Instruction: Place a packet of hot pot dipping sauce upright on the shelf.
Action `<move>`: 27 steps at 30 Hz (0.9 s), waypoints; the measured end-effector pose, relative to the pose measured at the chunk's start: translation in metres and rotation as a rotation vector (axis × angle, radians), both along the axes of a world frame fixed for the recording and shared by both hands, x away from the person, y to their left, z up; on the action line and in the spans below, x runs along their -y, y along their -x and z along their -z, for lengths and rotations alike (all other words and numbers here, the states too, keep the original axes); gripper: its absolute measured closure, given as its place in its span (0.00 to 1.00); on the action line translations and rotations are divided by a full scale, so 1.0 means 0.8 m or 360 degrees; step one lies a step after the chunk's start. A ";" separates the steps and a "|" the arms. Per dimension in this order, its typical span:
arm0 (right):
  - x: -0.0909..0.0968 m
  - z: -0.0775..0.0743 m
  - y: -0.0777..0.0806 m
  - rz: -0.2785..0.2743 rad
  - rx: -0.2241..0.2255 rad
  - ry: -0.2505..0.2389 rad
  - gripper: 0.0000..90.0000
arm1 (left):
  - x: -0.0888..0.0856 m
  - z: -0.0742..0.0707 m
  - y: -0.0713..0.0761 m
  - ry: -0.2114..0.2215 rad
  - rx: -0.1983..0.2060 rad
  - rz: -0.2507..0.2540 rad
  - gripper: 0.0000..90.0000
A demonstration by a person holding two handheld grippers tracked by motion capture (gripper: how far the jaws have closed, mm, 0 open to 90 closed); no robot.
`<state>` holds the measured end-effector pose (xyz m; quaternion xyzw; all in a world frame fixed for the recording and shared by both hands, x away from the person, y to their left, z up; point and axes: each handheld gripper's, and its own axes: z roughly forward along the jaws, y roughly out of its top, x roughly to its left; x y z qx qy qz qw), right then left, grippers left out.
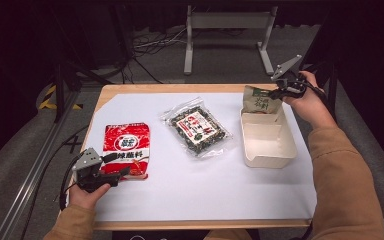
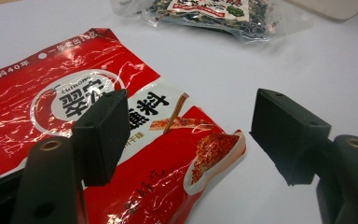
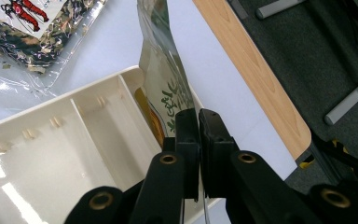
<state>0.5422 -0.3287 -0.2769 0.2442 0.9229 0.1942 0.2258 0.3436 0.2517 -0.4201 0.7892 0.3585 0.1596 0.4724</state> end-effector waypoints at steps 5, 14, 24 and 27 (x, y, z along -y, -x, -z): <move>0.002 0.002 0.002 0.0029 -0.0008 -0.0021 0.94 | 0.002 0.000 0.000 -0.0003 0.0000 0.0007 0.32; 0.007 -0.001 0.007 0.0072 0.0027 -0.0103 0.74 | 0.003 0.000 -0.003 0.0006 -0.0012 0.0023 0.32; 0.020 -0.015 0.025 0.0191 0.0267 -0.0216 0.47 | 0.013 -0.002 -0.011 0.0002 -0.0006 0.0071 0.30; 0.025 -0.022 0.035 0.0218 0.0314 -0.0294 0.45 | 0.017 -0.003 -0.014 -0.0001 -0.0005 0.0087 0.30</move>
